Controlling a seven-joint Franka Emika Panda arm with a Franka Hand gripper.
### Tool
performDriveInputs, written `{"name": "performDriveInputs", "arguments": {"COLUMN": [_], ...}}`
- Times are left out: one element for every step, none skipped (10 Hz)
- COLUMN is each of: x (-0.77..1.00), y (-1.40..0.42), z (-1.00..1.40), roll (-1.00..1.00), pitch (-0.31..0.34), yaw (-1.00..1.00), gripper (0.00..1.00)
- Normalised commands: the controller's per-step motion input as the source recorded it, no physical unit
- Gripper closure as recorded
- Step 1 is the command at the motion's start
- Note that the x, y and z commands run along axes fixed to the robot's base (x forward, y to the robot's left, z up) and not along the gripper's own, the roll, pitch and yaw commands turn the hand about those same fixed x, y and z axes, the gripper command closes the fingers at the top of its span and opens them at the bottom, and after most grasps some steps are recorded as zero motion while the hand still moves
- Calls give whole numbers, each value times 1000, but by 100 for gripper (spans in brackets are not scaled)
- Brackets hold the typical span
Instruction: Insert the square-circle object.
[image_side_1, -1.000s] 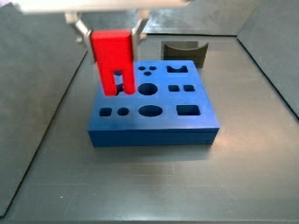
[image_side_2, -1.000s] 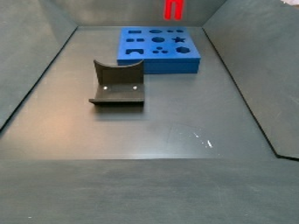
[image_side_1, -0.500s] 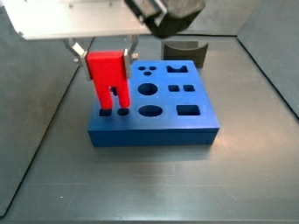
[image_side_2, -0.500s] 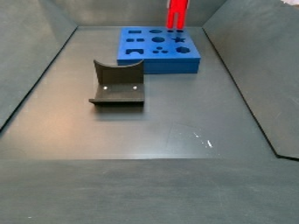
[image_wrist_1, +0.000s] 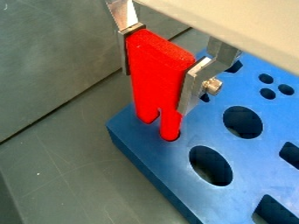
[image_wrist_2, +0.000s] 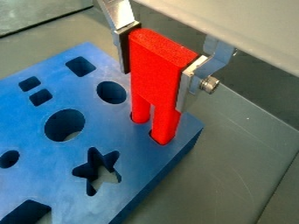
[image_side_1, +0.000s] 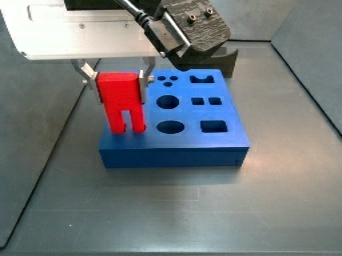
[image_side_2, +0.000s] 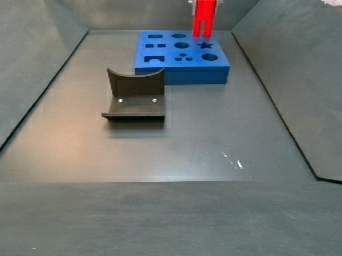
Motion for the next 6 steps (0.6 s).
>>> {"name": "performDriveInputs", "arguments": {"x": [0, 9, 69, 34, 34, 46], "y": [29, 0, -66, -106, -109, -100], "z": [-623, -1000, -1000, -1000, -1000, -1000], "roll": [0, 104, 53, 26, 24, 29], "pitch": [30, 0, 0, -1, 0, -3], "yaw": [0, -151, -217, -223, -223, -223], "gripper": [100, 100, 100, 100, 100, 100]}}
